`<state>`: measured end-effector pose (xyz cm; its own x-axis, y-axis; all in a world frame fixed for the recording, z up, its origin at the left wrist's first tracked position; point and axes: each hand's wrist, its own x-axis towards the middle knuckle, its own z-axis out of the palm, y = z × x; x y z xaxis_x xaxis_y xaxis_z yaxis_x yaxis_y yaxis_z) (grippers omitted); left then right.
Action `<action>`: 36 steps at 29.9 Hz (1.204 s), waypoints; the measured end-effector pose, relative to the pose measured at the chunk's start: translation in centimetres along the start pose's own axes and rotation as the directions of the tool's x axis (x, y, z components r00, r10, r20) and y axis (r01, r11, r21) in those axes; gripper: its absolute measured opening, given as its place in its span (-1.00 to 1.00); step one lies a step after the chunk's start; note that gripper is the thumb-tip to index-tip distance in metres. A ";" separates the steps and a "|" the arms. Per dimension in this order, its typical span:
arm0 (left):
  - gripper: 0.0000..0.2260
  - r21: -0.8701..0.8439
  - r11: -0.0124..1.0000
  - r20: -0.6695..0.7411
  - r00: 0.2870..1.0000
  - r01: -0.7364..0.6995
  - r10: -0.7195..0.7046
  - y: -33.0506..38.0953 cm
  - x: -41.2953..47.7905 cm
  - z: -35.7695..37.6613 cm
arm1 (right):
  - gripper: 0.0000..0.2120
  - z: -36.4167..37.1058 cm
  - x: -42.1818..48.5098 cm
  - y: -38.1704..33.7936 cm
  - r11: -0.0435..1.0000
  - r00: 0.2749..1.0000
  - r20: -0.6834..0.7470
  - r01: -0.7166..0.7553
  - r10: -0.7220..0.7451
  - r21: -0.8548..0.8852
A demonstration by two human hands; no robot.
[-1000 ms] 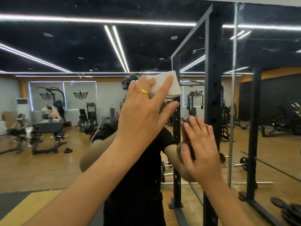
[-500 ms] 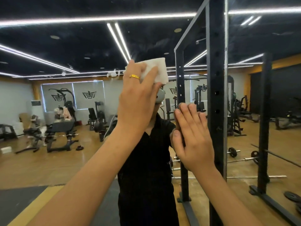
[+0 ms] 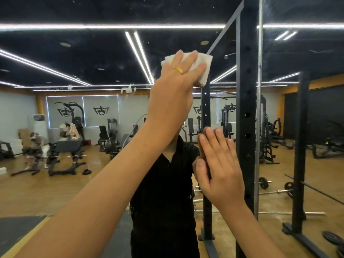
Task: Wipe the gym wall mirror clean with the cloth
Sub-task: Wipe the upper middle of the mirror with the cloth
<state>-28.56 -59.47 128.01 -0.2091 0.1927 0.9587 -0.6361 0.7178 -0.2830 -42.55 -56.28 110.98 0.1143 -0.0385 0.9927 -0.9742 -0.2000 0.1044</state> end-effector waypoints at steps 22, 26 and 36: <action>-0.60 -0.061 0.998 0.134 0.991 0.002 0.006 0.5 2.7 -0.6 | -0.51 0.0 -0.1 0.2 0.999 1.000 0.000 -0.005 0.005 0.033; -0.54 -0.040 0.998 0.116 0.992 -0.038 0.042 -1.2 -1.7 -1.7 | -0.52 -0.1 -0.1 0.2 0.999 1.000 0.001 -0.001 0.001 0.042; -0.73 -0.045 0.962 -0.050 0.961 0.270 -0.272 -4.7 -5.8 -4.8 | -0.51 0.0 -0.1 0.3 0.999 1.000 -0.019 0.007 -0.006 0.040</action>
<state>-20.79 -60.74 123.88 0.0092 0.0236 0.9997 -0.6348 0.7725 -0.0124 -42.83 -56.32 110.87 0.1164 -0.0191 0.9930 -0.9648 -0.2395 0.1085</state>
